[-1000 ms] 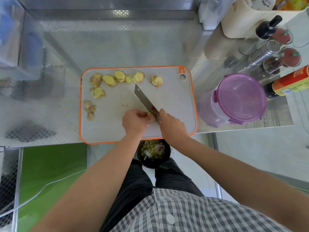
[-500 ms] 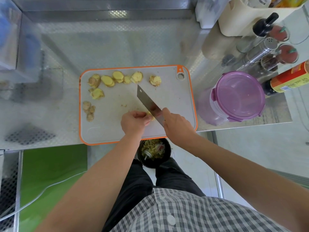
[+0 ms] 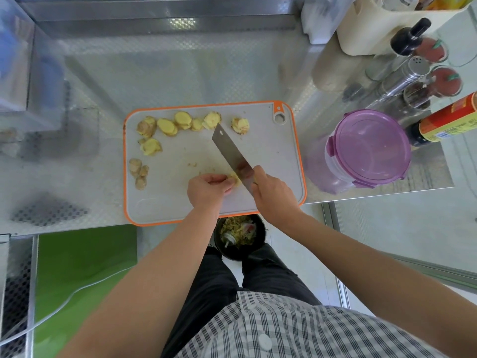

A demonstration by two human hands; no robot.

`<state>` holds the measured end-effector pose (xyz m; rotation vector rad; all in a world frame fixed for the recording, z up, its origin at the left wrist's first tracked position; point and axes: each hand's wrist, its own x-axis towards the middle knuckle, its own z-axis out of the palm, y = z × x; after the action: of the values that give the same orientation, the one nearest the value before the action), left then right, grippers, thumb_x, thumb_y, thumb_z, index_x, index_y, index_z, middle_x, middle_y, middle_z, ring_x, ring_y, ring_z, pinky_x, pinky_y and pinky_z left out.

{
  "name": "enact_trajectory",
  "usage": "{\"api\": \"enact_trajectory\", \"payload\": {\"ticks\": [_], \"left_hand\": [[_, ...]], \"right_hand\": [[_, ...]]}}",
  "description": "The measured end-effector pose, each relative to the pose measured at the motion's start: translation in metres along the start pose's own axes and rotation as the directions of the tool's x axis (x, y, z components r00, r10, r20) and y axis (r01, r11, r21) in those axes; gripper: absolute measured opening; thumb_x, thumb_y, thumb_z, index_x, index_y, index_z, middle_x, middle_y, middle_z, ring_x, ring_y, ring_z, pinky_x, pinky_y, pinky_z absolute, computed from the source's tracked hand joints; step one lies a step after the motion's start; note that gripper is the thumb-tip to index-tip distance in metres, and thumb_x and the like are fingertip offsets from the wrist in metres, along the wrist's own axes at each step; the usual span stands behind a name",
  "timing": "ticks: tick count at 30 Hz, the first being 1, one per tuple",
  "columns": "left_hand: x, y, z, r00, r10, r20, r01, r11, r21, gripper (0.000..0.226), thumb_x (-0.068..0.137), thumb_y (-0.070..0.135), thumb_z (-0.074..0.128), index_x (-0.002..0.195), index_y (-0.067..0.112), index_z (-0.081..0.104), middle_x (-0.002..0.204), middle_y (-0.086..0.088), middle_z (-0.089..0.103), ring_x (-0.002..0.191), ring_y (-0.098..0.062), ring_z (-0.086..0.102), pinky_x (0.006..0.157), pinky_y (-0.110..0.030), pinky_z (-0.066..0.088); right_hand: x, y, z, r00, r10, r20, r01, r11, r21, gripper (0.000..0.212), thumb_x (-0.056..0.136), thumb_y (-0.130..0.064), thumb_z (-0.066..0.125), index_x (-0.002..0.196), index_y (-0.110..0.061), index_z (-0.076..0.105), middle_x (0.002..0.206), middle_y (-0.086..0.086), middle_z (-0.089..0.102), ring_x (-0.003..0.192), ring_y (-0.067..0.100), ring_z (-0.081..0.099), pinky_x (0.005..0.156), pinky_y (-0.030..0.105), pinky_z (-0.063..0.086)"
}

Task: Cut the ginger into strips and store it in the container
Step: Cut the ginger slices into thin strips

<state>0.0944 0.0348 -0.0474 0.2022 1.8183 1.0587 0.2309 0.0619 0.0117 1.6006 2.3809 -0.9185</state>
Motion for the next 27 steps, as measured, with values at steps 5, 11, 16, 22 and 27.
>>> {"api": "enact_trajectory", "payload": {"ticks": [5,11,16,22,27], "left_hand": [[-0.001,0.000,0.000,1.000,-0.003,0.003,0.003,1.000,-0.022,0.016,0.069,-0.001,0.082,0.069,0.009,0.069,0.063,-0.004,0.069,0.060,-0.016,0.070,0.079,-0.038,0.059],[0.000,0.001,0.000,1.000,-0.007,0.007,0.008,0.999,-0.037,0.017,0.069,-0.004,0.081,0.069,0.007,0.068,0.067,-0.010,0.069,0.064,-0.022,0.070,0.079,-0.040,0.059],[0.000,0.002,-0.001,1.000,-0.010,0.011,0.010,1.000,-0.010,0.018,0.070,-0.003,0.081,0.069,0.008,0.068,0.068,-0.009,0.069,0.063,-0.020,0.070,0.080,-0.042,0.059],[0.001,0.002,-0.002,1.000,-0.022,0.008,0.022,1.000,0.002,0.017,0.068,0.000,0.083,0.071,0.011,0.070,0.072,-0.009,0.071,0.066,-0.022,0.072,0.079,-0.043,0.059],[-0.004,0.003,-0.001,0.999,-0.040,0.005,0.040,0.997,-0.066,0.016,0.069,-0.003,0.081,0.069,0.009,0.071,0.069,-0.007,0.071,0.063,-0.019,0.071,0.080,-0.039,0.059]], "right_hand": [[-0.007,0.000,-0.012,0.998,-0.011,0.069,0.017,0.997,-0.079,0.010,0.096,-0.007,0.035,0.100,-0.014,0.029,0.078,0.005,0.045,0.066,0.028,0.042,0.058,0.034,0.030],[-0.006,-0.003,-0.007,0.997,0.007,0.078,0.005,0.990,-0.142,0.018,0.093,-0.003,0.036,0.108,-0.014,0.032,0.067,-0.002,0.036,0.062,0.025,0.040,0.057,0.034,0.030],[0.003,-0.008,0.006,0.996,0.046,0.073,-0.037,0.991,-0.129,0.030,0.092,-0.001,0.037,0.120,-0.012,0.032,0.076,0.000,0.041,0.067,0.026,0.045,0.059,0.035,0.032],[0.003,-0.006,0.018,0.997,0.056,0.049,-0.051,0.993,-0.110,0.016,0.097,-0.007,0.036,0.112,-0.012,0.033,0.092,0.007,0.052,0.067,0.029,0.044,0.060,0.037,0.035],[-0.001,-0.002,-0.001,1.000,0.004,0.005,-0.004,1.000,0.002,0.010,0.098,-0.013,0.034,0.094,-0.015,0.026,0.070,0.001,0.041,0.062,0.029,0.039,0.058,0.035,0.030]]}}
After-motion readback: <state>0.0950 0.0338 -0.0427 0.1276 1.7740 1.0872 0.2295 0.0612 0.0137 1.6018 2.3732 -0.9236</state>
